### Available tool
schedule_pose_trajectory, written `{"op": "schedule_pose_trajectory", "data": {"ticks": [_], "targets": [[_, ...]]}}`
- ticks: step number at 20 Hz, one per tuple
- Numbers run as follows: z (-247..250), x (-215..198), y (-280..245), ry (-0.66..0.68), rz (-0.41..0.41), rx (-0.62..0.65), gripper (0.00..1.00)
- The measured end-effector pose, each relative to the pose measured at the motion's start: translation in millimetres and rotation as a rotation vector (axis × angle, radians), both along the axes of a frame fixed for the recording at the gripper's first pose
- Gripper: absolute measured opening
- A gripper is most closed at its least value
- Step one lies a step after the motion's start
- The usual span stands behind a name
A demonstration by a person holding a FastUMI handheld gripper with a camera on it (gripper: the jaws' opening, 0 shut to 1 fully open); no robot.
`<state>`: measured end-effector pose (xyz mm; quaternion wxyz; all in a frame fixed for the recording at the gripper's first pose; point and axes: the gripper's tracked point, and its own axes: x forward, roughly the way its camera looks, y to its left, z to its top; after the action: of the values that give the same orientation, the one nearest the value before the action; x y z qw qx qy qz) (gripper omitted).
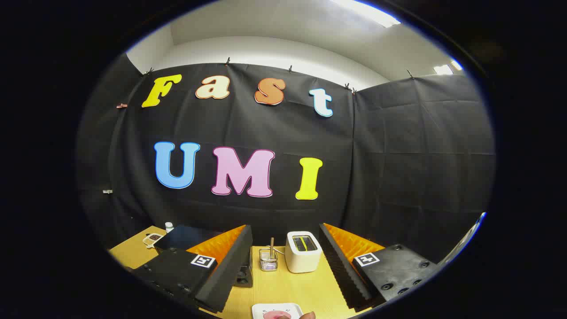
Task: Open the toaster oven, put the food inside, and close the toaster oven door.
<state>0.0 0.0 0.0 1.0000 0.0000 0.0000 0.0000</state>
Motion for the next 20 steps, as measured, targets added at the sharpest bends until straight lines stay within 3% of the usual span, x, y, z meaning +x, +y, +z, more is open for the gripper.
{"op": "schedule_pose_trajectory", "data": {"ticks": [16,20], "targets": [[-7.1,-0.5,22.2,0.006,0.008,0.001,0.98],[-16.4,3.6,57.9,0.025,0.041,0.027,0.98]]}}
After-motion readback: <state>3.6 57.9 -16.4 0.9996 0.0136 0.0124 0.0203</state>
